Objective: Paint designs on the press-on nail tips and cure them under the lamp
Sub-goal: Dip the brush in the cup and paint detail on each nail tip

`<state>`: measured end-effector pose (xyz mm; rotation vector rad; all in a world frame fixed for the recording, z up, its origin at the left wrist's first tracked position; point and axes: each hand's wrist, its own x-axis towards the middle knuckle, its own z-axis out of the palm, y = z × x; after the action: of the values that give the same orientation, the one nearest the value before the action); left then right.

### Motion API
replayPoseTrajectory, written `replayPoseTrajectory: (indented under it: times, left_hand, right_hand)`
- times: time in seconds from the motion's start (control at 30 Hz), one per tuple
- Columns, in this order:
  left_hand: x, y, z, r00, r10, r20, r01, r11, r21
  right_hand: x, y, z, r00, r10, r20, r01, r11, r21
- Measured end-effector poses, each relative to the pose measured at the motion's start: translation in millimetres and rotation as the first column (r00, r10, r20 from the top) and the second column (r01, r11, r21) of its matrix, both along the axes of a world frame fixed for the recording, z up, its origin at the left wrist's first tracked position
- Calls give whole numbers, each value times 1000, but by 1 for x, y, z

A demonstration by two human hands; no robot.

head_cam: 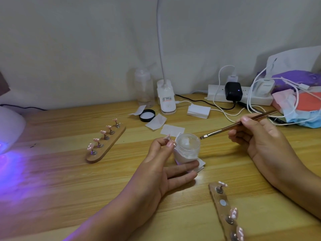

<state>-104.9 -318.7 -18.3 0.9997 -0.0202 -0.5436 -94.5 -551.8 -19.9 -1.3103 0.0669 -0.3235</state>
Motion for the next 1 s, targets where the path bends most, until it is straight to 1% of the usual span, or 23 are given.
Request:
replayPoseTrajectory:
  times: [0.03,0.07,0.13,0.17,0.2,0.23,0.27,0.33,0.4,0.53,0.63,0.87,1.0]
  left_hand:
    - [-2,-1,-1,999,41,35,-43,997,63]
    - [-5,-3,-2,991,88,102,-103,984,147]
    - [-14,-6,-5,943,176,282,-258,922,287]
    - [-19,-6,-6,910,196,365,-320,892,319]
    - [-23,-6,-7,887,190,421,-344,880,327]
    - [-26,-6,-7,880,161,448,-330,884,331]
    - [-28,-6,-7,884,100,457,-281,895,346]
    - [-31,-7,-5,902,-39,430,-136,919,369]
    - [-30,-8,-4,911,-109,397,-46,932,360]
    - [-27,-6,-6,893,-118,434,-67,919,388]
    - [-25,-4,-8,889,-101,446,-94,914,394]
    - [-25,-5,-6,885,-126,448,-83,904,419]
    - [-25,-4,-6,884,-136,447,-74,904,421]
  right_hand:
    - [-1,-1,1,1000,-3,11,3,1000,19]
    - [-1,-1,1,1000,-4,27,3,999,39]
    - [-3,-1,3,998,7,58,-12,996,86]
    - [-3,-1,4,998,9,67,-16,994,106]
    - [-4,-2,3,997,14,71,-22,993,114]
    - [-4,-2,3,997,25,70,-33,993,117]
    - [-4,-2,3,997,46,66,-54,992,118]
    - [-5,0,5,994,95,59,-102,986,129]
    - [-7,1,5,990,129,50,-135,980,143]
    - [-8,4,5,983,175,46,-179,976,120]
    - [-10,5,6,977,209,49,-212,975,70]
    - [-13,7,7,952,301,50,-302,953,24]
    - [-15,8,7,948,314,41,-314,949,-1]
